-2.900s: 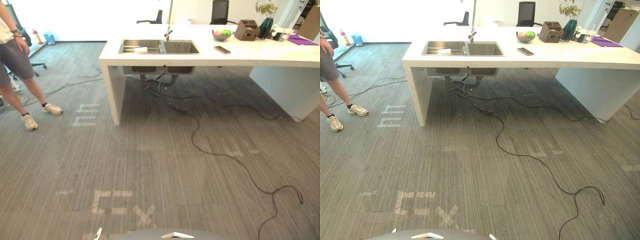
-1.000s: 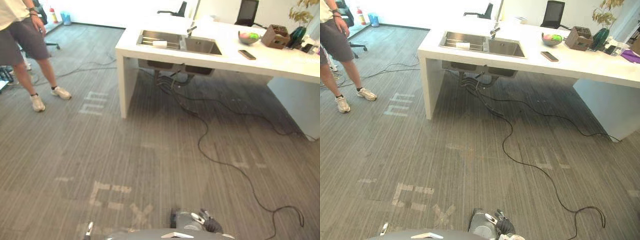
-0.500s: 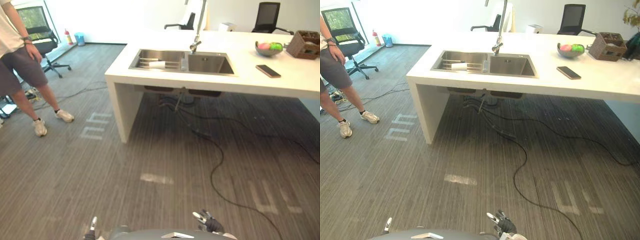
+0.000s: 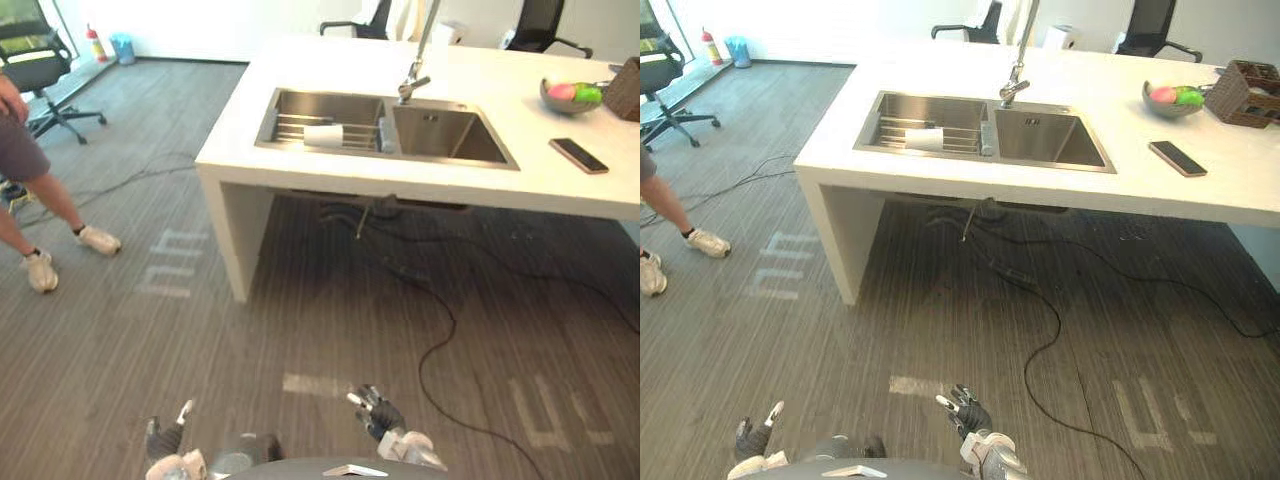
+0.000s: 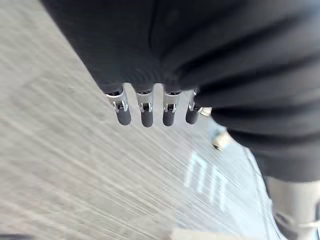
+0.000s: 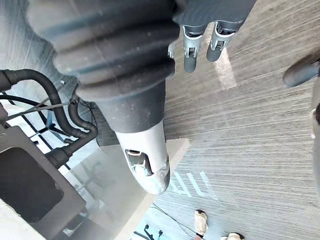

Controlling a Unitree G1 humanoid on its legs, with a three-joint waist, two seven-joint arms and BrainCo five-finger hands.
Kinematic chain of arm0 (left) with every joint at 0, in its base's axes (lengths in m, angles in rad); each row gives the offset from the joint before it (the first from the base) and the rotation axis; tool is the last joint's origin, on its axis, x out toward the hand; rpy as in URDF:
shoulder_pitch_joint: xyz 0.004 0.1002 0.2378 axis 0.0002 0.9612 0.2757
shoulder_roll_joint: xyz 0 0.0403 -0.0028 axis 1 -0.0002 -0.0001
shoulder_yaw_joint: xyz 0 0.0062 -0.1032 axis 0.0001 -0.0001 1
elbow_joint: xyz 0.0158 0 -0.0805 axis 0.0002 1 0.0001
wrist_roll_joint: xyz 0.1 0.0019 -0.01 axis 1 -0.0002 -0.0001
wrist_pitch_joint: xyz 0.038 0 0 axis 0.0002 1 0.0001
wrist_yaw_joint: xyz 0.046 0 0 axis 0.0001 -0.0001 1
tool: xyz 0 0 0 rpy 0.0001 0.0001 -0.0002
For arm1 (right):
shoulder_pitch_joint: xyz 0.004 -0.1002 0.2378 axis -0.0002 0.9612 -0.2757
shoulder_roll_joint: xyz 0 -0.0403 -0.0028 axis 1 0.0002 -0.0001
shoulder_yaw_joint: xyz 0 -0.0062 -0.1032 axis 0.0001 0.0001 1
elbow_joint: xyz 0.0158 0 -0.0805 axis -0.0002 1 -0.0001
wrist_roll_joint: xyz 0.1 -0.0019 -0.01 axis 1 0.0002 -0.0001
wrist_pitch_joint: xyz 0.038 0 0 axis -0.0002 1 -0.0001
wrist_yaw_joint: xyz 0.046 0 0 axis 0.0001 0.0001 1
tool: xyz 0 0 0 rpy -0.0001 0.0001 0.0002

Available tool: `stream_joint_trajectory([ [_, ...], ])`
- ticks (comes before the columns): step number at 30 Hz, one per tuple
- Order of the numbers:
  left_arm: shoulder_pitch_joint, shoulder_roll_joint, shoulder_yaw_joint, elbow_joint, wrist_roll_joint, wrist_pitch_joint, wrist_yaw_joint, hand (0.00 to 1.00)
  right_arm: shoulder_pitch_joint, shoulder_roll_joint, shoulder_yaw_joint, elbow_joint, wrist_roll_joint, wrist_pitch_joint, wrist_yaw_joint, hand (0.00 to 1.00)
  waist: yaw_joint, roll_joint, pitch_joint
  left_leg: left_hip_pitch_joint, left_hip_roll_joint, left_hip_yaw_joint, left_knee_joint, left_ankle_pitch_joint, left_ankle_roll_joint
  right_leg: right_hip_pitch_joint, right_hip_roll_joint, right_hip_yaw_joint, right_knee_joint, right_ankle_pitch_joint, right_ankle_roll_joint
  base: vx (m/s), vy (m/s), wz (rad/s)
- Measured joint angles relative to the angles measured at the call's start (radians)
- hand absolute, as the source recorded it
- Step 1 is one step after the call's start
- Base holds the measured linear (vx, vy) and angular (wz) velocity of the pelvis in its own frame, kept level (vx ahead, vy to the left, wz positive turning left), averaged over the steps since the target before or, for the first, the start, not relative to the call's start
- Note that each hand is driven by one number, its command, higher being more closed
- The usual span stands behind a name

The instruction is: Walk over to the sink, pick up the cup, carry it to the dishwasher, place the cup inside the dishwasher, then close the dishwasher door

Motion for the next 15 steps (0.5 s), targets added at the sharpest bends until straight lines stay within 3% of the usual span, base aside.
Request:
stream_joint_trajectory([
  [1, -0.004, -0.001, -0.036, -0.035, 0.032, -0.001, 0.016, 0.00, 0.000, -0.003, -0.003, -0.003, -0.006, 0.002, 0.000, 0.00, -0.001, 0.005, 0.006, 0.039, -0.004, 0.014, -0.022, -0.003, -0.008, -0.077, -0.018, -0.031, 0.142, 0.011, -0.010, 0.33, 0.088, -0.51],
  [2, -0.017, -0.002, -0.091, -0.075, 0.078, -0.001, 0.033, 0.00, 0.001, -0.009, -0.003, -0.015, -0.007, 0.007, -0.001, 0.00, -0.013, 0.007, 0.008, 0.102, -0.008, 0.023, -0.059, -0.009, -0.014, -0.144, -0.051, -0.114, 0.250, -0.003, -0.061, 0.32, 0.075, -0.38],
  [3, -0.036, 0.000, -0.151, -0.126, 0.116, -0.001, 0.045, 0.00, 0.006, -0.012, 0.001, -0.041, -0.006, 0.016, -0.010, 0.00, -0.028, 0.008, 0.009, 0.154, -0.006, 0.026, -0.098, -0.012, -0.024, -0.193, -0.067, -0.178, 0.268, -0.046, -0.144, 0.25, 0.044, -0.18],
  [4, -0.051, 0.004, -0.178, -0.152, 0.132, -0.001, 0.048, 0.00, 0.010, -0.015, 0.005, -0.048, -0.005, 0.018, -0.018, 0.00, -0.036, 0.008, 0.009, 0.177, -0.001, 0.027, -0.111, -0.013, -0.030, -0.217, -0.068, -0.201, 0.250, -0.072, -0.165, 0.19, 0.011, 0.01],
  [6, -0.119, 0.013, -0.254, -0.231, 0.167, 0.011, 0.044, 0.00, 0.016, -0.022, 0.023, -0.084, 0.000, 0.022, -0.043, 0.00, -0.067, 0.015, 0.012, 0.213, 0.036, 0.023, -0.106, -0.020, -0.043, -0.271, -0.050, -0.276, 0.036, -0.135, -0.184, 0.28, -0.081, 0.17],
  [7, -0.155, 0.024, -0.292, -0.284, 0.183, 0.028, 0.037, 0.00, 0.018, -0.023, 0.023, -0.100, 0.008, 0.026, -0.059, 0.00, -0.086, 0.017, 0.013, 0.225, 0.055, 0.006, -0.102, -0.029, -0.058, -0.287, -0.046, -0.318, -0.142, -0.125, -0.200, 0.40, -0.156, 0.29],
  [8, -0.172, 0.028, -0.309, -0.311, 0.186, 0.037, 0.035, 0.00, 0.020, -0.025, 0.022, -0.114, 0.016, 0.031, -0.071, 0.00, -0.092, 0.021, 0.016, 0.227, 0.065, 0.000, -0.102, -0.034, -0.066, -0.294, -0.044, -0.330, -0.231, -0.104, -0.211, 0.37, -0.182, 0.34],
  [10, -0.200, 0.027, -0.346, -0.421, 0.200, 0.077, 0.021, 0.00, 0.043, -0.040, 0.020, -0.182, 0.031, 0.055, -0.084, 0.00, -0.090, 0.046, 0.032, 0.249, 0.122, -0.007, -0.070, -0.080, -0.132, -0.302, -0.039, -0.323, -0.543, 0.060, -0.236, 0.42, -0.255, 0.17],
  [11, -0.197, 0.028, -0.353, -0.456, 0.201, 0.086, 0.021, 0.00, 0.058, -0.040, 0.021, -0.203, 0.033, 0.059, -0.083, 0.00, -0.086, 0.049, 0.035, 0.259, 0.136, -0.004, -0.051, -0.101, -0.149, -0.297, -0.037, -0.320, -0.586, 0.103, -0.237, 0.42, -0.293, -0.05],
  [12, -0.178, 0.034, -0.358, -0.536, 0.204, 0.096, 0.026, 0.00, 0.082, -0.033, 0.023, -0.230, 0.033, 0.063, -0.078, 0.00, -0.082, 0.032, 0.046, 0.284, 0.154, 0.001, 0.001, -0.158, -0.189, -0.276, -0.045, -0.309, -0.650, 0.161, -0.264, 0.44, -0.379, -0.23],
  [13, -0.168, 0.043, -0.358, -0.581, 0.228, 0.104, 0.040, 0.00, 0.092, -0.036, 0.024, -0.248, 0.035, 0.066, -0.075, 0.00, -0.077, 0.024, 0.047, 0.311, 0.187, 0.007, 0.068, -0.229, -0.232, -0.274, -0.038, -0.299, -0.611, 0.308, -0.240, 0.46, -0.415, -0.29],
  [14, -0.169, 0.029, -0.358, -0.581, 0.243, 0.108, 0.046, 0.00, 0.089, -0.057, 0.019, -0.266, 0.036, 0.068, -0.076, 0.00, -0.079, 0.054, 0.057, 0.319, 0.231, 0.008, 0.091, -0.252, -0.253, -0.281, -0.003, -0.307, -0.565, 0.287, -0.232, 0.44, -0.386, -0.23],
  [15, -0.176, 0.008, -0.373, -0.602, 0.273, 0.113, 0.048, 0.00, 0.091, -0.088, 0.013, -0.287, 0.039, 0.069, -0.077, 0.00, -0.095, 0.110, 0.056, 0.319, 0.288, 0.002, 0.110, -0.258, -0.265, -0.297, 0.041, -0.324, -0.504, 0.225, -0.245, 0.33, -0.239, -0.09],
])
